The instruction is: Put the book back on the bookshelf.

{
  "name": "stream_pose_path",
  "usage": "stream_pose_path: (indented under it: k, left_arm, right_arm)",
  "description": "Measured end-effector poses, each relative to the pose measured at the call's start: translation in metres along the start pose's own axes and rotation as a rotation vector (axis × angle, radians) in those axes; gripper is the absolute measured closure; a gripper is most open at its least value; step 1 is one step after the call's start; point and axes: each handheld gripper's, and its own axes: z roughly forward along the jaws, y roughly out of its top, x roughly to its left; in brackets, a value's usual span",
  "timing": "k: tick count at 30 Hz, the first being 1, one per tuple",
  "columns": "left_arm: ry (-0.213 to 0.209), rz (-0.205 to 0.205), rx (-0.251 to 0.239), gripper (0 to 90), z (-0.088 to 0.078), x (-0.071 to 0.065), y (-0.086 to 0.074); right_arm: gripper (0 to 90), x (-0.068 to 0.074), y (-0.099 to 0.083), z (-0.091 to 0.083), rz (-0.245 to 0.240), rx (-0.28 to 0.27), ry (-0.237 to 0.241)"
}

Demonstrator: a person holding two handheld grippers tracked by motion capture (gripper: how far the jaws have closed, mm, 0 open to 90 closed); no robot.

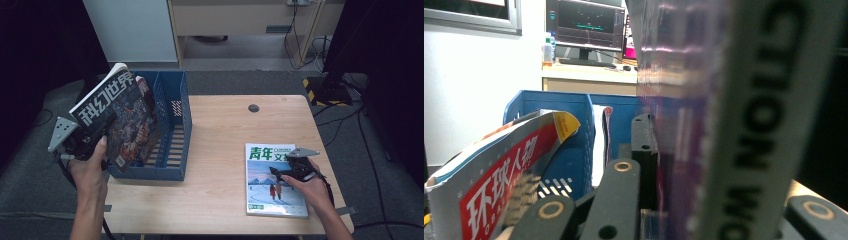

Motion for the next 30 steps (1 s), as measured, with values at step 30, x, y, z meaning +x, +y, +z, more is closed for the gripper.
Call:
stream_pose_path:
  k: [30]
  left_arm:
    - [0.038,0.006,0.024,82.5,0.039,-0.005,-0.014]
  right_arm:
    - [15.5,-0.001,-0.002,0.001,-0.008,0.010,0.002]
